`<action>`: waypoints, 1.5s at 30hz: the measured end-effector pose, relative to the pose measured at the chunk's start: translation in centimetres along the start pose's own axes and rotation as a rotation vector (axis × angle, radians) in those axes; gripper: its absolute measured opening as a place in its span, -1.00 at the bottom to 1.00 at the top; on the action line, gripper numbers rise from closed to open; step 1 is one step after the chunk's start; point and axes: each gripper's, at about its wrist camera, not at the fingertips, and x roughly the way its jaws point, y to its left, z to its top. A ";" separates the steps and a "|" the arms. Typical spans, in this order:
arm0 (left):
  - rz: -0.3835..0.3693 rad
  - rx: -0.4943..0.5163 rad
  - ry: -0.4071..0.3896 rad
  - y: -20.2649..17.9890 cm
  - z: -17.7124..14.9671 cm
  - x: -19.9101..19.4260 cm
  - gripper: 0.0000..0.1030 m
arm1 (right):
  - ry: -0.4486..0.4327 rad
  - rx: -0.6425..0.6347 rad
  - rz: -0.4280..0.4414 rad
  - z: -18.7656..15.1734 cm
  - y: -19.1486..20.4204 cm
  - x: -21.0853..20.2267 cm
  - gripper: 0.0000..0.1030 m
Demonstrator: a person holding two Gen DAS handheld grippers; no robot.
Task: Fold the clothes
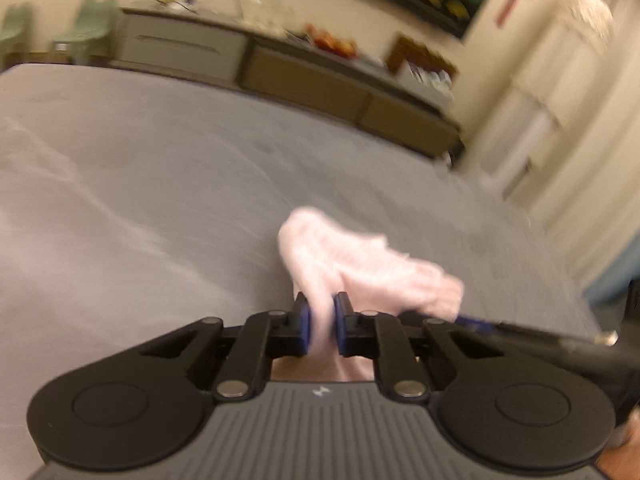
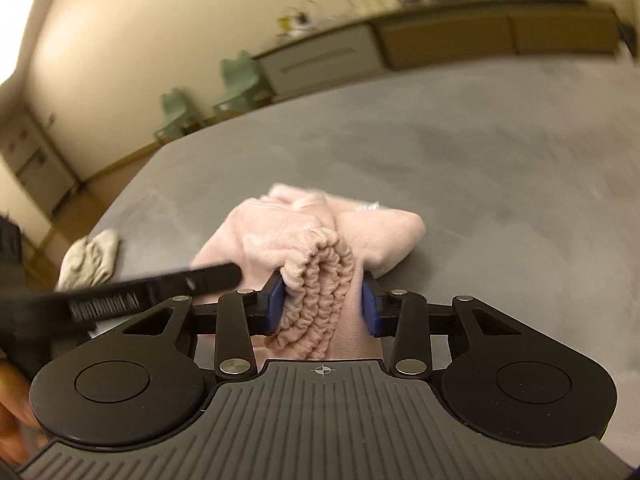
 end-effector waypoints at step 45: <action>0.423 -0.418 -0.203 34.2 1.9 -12.1 -0.23 | 0.023 -0.566 0.218 2.4 36.7 21.3 -0.35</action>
